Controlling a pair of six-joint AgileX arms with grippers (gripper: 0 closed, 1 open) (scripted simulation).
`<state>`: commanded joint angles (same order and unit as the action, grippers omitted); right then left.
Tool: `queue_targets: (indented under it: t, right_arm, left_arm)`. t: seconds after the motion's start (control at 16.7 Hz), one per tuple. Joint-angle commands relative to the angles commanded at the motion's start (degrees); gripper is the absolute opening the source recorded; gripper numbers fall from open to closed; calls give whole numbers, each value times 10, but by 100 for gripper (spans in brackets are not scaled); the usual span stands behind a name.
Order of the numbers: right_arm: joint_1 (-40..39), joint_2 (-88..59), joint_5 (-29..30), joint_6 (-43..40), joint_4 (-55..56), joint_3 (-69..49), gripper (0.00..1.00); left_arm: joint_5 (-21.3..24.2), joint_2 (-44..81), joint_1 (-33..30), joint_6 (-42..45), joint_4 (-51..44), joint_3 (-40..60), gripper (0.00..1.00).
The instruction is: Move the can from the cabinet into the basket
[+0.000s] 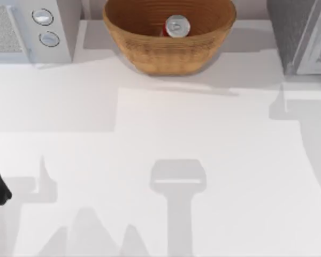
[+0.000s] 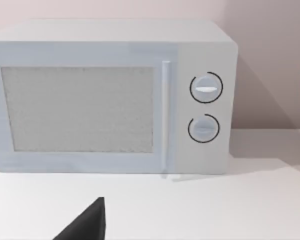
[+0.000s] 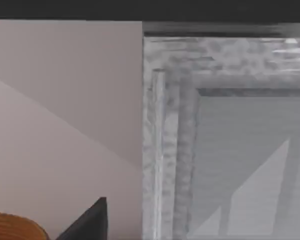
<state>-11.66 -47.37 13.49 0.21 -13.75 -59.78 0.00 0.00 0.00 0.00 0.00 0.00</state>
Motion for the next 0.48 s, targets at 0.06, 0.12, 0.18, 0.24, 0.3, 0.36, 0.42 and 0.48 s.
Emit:
queue_targets:
  t: [0.06, 0.12, 0.18, 0.24, 0.3, 0.36, 0.42, 0.48]
  right_arm:
    - [11, 45, -13, 0, 13, 66, 100]
    - [22, 90, -25, 0, 25, 133, 100]
    - [33, 136, -38, -1, 38, 198, 100]
    - [43, 181, -51, -1, 51, 261, 100]
    - [54, 225, -63, -1, 63, 320, 100]
    - [64, 267, -75, -1, 75, 374, 100]
    - [74, 308, -86, -1, 87, 423, 100]
    - [83, 346, -96, -2, 98, 465, 100]
  left_arm:
    - [0, 0, 0, 0, 0, 0, 100]
    - [0, 0, 0, 0, 0, 0, 100]
    - [0, 0, 0, 0, 0, 0, 100]
    - [0, 0, 0, 0, 0, 0, 100]
    - [0, 0, 0, 0, 0, 0, 100]
    - [0, 0, 0, 0, 0, 0, 100]
    - [0, 0, 0, 0, 0, 0, 100]
    - [0, 0, 0, 0, 0, 0, 100]
